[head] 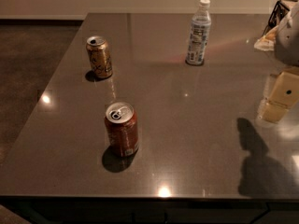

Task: Knock coke can over

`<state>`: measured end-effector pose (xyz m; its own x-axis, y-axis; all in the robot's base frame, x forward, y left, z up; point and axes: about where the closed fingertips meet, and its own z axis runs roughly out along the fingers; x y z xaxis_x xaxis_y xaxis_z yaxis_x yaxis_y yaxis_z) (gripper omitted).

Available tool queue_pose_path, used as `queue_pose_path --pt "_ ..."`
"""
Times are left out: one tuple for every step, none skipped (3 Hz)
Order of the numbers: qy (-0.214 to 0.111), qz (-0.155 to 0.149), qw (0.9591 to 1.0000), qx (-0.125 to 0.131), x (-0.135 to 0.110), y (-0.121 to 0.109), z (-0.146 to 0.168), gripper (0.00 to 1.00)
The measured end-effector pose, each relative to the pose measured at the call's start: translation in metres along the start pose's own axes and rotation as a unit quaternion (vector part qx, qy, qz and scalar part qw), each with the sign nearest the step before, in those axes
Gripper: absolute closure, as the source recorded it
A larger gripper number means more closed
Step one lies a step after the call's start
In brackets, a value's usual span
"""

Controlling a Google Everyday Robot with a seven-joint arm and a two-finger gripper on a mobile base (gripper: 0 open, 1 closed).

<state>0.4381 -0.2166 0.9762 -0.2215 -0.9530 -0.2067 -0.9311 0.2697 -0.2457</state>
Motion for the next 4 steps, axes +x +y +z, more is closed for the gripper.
queue_pose_path --pt "0.000 0.000 1.0000 0.000 0.000 0.000 0.000 0.00" --pt "-0.016 -0.005 0.9999 -0.002 -0.009 0.000 0.003 0.00" --pt "-0.060 -0.021 0.9976 -0.026 -0.033 0.016 0.022 0.00" --pt "-0.114 -0.041 0.9916 -0.046 -0.064 0.042 0.041 0.00"
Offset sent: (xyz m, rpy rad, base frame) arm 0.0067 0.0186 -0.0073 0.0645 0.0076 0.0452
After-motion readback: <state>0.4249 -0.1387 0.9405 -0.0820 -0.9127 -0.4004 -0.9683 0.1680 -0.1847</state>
